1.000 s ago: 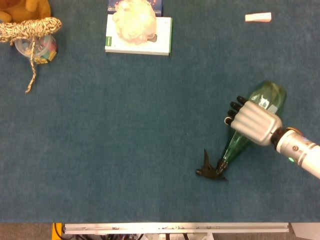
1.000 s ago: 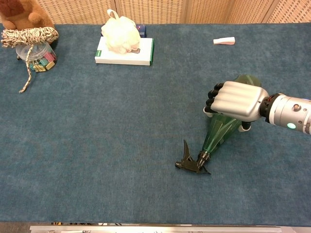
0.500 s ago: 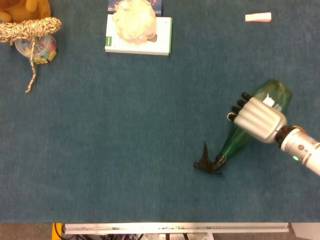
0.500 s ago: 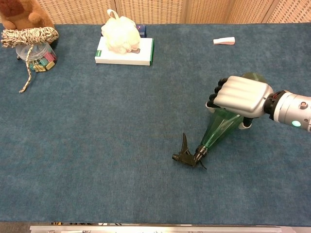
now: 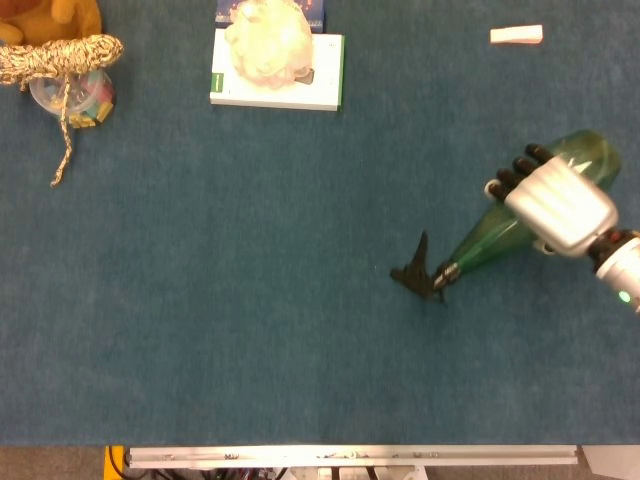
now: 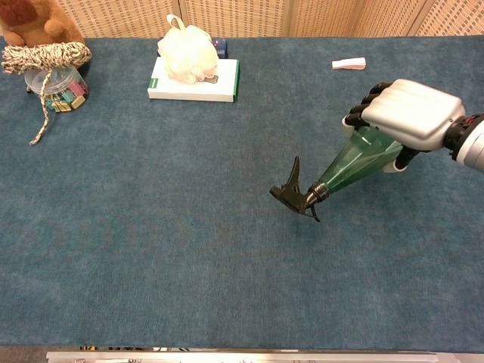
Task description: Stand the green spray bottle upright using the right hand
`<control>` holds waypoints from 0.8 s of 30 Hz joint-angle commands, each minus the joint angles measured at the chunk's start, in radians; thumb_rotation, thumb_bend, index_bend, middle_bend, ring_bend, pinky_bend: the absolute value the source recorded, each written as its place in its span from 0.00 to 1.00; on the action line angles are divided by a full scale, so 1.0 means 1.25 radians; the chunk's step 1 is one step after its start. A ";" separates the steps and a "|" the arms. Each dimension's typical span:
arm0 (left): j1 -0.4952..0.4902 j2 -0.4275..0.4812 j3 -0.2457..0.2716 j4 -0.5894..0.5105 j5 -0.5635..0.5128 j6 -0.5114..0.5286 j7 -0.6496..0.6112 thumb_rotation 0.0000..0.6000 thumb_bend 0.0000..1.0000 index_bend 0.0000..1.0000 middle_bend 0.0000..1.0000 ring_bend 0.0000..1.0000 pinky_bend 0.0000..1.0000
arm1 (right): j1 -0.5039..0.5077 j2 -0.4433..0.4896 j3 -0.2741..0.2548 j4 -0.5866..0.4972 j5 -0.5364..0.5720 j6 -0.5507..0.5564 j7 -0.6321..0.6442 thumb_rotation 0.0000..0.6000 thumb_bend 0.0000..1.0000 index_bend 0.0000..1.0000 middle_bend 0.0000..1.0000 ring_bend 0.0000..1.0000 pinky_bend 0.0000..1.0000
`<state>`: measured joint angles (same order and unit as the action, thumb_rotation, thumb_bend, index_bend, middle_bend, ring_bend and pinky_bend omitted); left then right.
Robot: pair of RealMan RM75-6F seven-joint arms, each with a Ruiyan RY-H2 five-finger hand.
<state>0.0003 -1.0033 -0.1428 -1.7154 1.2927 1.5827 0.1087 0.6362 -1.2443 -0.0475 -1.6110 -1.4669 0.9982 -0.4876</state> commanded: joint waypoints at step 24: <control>-0.010 -0.003 0.006 0.001 -0.005 -0.025 0.017 1.00 0.05 0.44 0.32 0.19 0.38 | -0.118 -0.179 0.081 0.248 -0.102 0.288 0.998 1.00 0.01 0.47 0.47 0.34 0.28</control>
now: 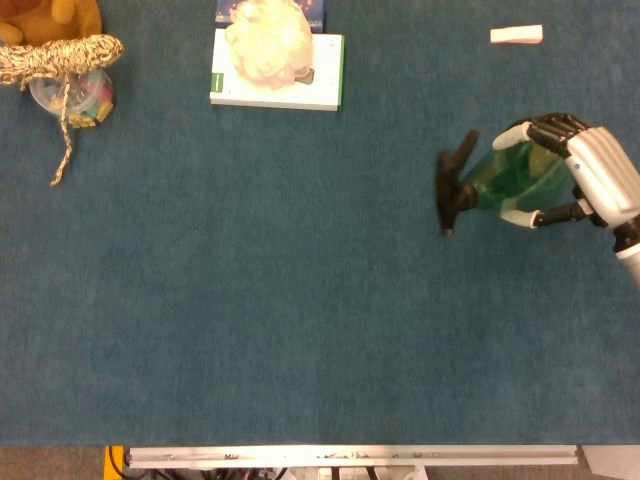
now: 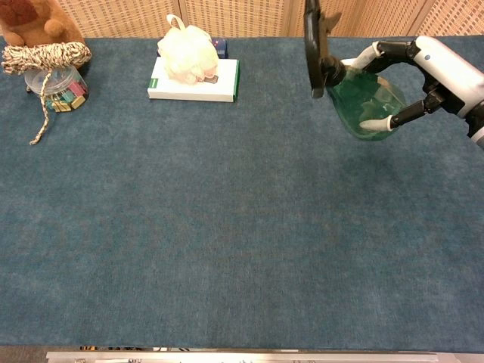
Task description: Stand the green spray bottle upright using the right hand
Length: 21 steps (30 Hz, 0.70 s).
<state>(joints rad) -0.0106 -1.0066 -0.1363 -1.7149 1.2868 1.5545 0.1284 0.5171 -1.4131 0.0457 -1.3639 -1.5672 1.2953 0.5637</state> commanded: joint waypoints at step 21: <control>-0.004 -0.003 0.004 0.000 -0.002 -0.008 0.011 1.00 0.05 0.42 0.32 0.19 0.38 | -0.050 -0.157 0.003 0.229 0.022 -0.001 0.573 1.00 0.01 0.47 0.47 0.34 0.32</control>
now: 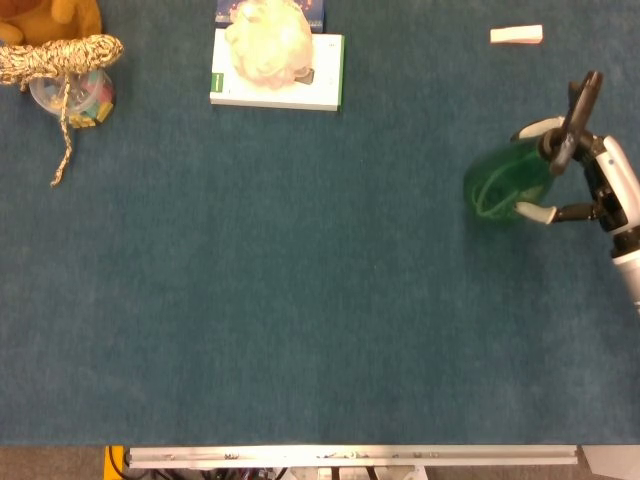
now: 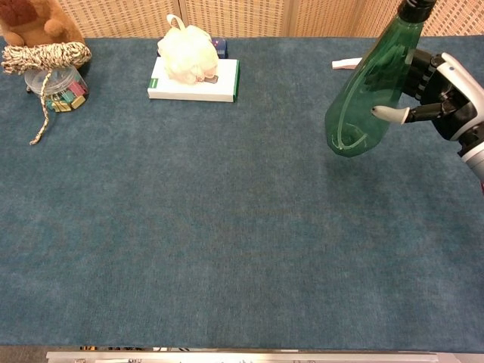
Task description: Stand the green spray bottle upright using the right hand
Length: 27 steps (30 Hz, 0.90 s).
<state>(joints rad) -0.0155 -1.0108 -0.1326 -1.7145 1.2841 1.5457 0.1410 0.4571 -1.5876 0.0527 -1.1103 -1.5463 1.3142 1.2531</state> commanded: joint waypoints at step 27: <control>0.000 0.003 0.000 -0.006 -0.008 -0.003 0.001 1.00 0.05 0.42 0.32 0.19 0.38 | 0.003 -0.077 -0.026 0.175 -0.024 -0.049 0.087 1.00 0.01 0.47 0.46 0.34 0.32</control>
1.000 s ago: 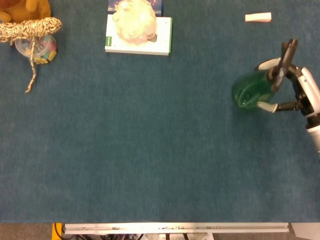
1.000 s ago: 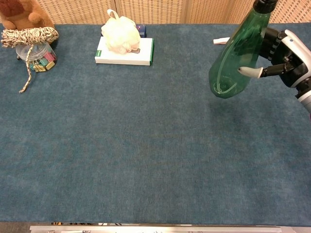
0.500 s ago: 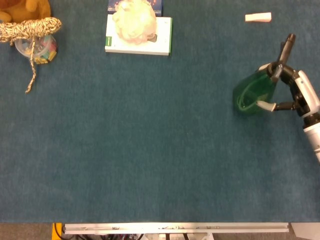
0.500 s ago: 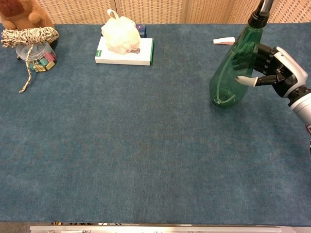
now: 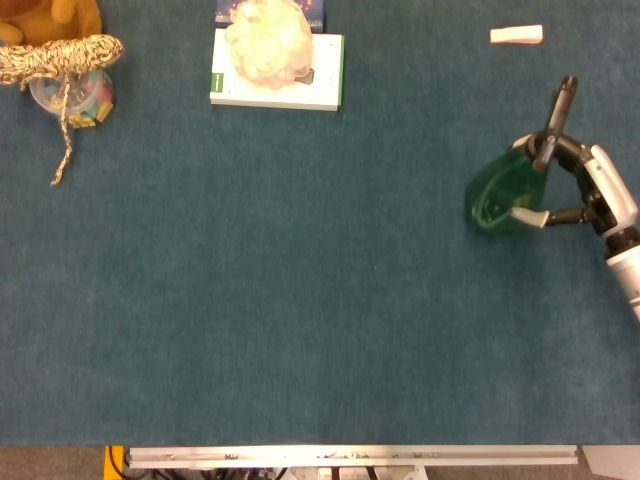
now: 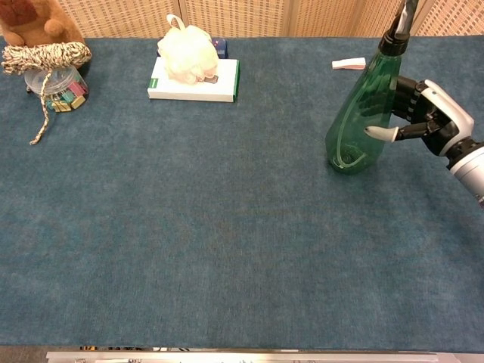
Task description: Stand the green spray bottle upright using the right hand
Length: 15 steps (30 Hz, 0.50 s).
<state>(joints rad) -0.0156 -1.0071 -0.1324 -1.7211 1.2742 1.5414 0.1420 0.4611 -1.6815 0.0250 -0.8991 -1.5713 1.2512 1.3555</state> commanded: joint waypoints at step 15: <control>-0.003 -0.003 0.001 -0.001 -0.001 -0.002 0.010 1.00 0.05 0.42 0.32 0.19 0.38 | -0.007 0.015 -0.036 0.033 -0.036 0.019 0.029 1.00 0.00 0.38 0.32 0.24 0.32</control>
<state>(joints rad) -0.0191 -1.0102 -0.1315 -1.7227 1.2725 1.5388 0.1539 0.4524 -1.6623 -0.0195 -0.8588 -1.6153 1.2737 1.3923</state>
